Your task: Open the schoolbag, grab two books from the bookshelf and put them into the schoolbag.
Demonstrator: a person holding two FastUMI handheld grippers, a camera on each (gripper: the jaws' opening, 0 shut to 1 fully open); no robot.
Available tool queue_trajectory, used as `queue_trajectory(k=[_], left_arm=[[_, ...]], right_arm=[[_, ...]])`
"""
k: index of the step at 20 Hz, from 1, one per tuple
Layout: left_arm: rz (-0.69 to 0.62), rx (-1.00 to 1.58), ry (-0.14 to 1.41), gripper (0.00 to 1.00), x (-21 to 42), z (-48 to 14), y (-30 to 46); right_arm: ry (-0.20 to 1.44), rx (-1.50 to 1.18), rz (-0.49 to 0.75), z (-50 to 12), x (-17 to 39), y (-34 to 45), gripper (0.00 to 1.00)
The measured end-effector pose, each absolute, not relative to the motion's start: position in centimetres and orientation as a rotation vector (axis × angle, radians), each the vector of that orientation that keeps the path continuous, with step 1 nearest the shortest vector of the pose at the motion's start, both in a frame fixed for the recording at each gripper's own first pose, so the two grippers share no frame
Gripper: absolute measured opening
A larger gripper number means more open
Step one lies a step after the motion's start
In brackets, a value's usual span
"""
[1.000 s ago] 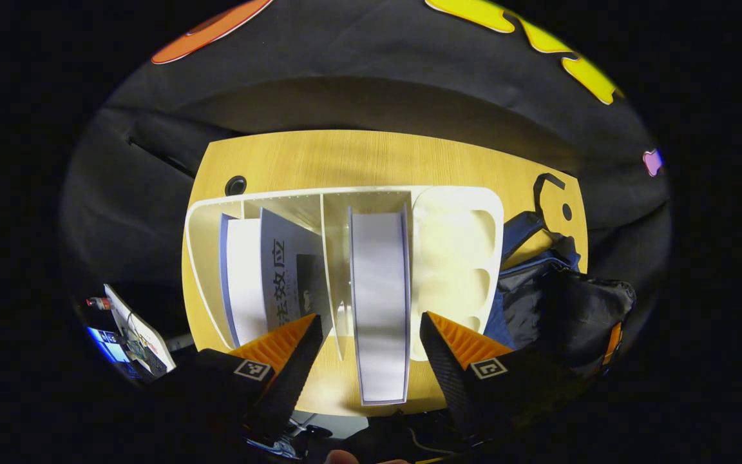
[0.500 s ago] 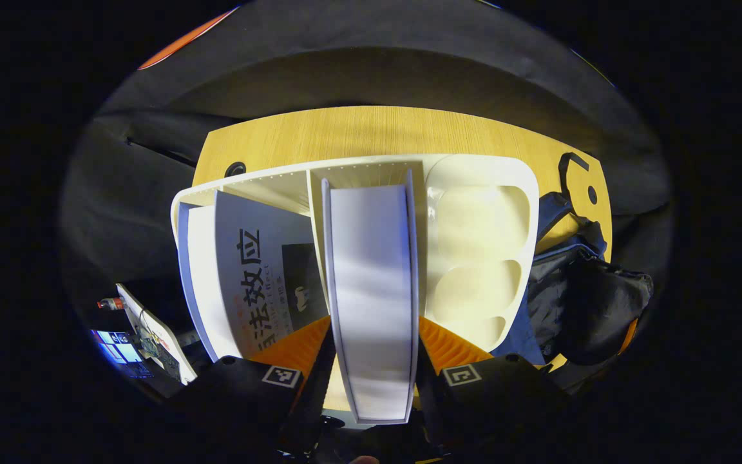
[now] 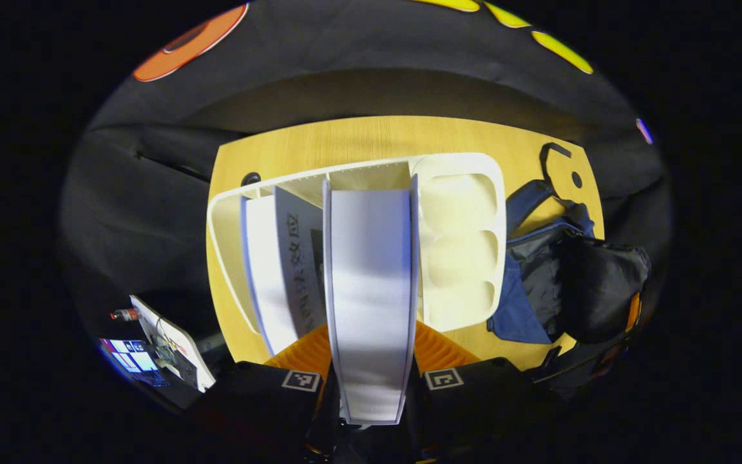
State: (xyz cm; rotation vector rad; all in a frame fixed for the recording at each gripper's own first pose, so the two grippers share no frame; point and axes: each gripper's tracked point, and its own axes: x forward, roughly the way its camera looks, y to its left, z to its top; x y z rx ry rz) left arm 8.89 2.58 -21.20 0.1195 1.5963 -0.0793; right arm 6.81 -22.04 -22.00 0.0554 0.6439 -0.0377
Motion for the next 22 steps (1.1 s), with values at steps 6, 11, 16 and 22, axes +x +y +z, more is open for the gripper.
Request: queue_trajectory(k=[6, 11, 16, 22], left_arm=[[-0.151, 0.065, 1.419, 0.44, 5.4, -11.5, 3.3], [-0.239, -0.128, 1.322, 0.43, 3.2, -9.6, 1.5], [-0.353, -0.452, 1.289, 0.43, 2.1, -10.8, -4.9], [-0.454, -0.602, 1.265, 0.43, 0.9, -14.6, -13.0]], right_arm=[[0.644, 0.033, -0.043, -21.4, 6.5, -21.1, 0.02], [0.649, 0.034, -0.062, -21.3, 6.2, -20.6, 0.0], [0.648, 0.011, -0.066, -21.0, 5.9, -19.8, 0.0], [0.654, -0.032, -0.056, -20.9, 5.5, -19.2, 0.0]])
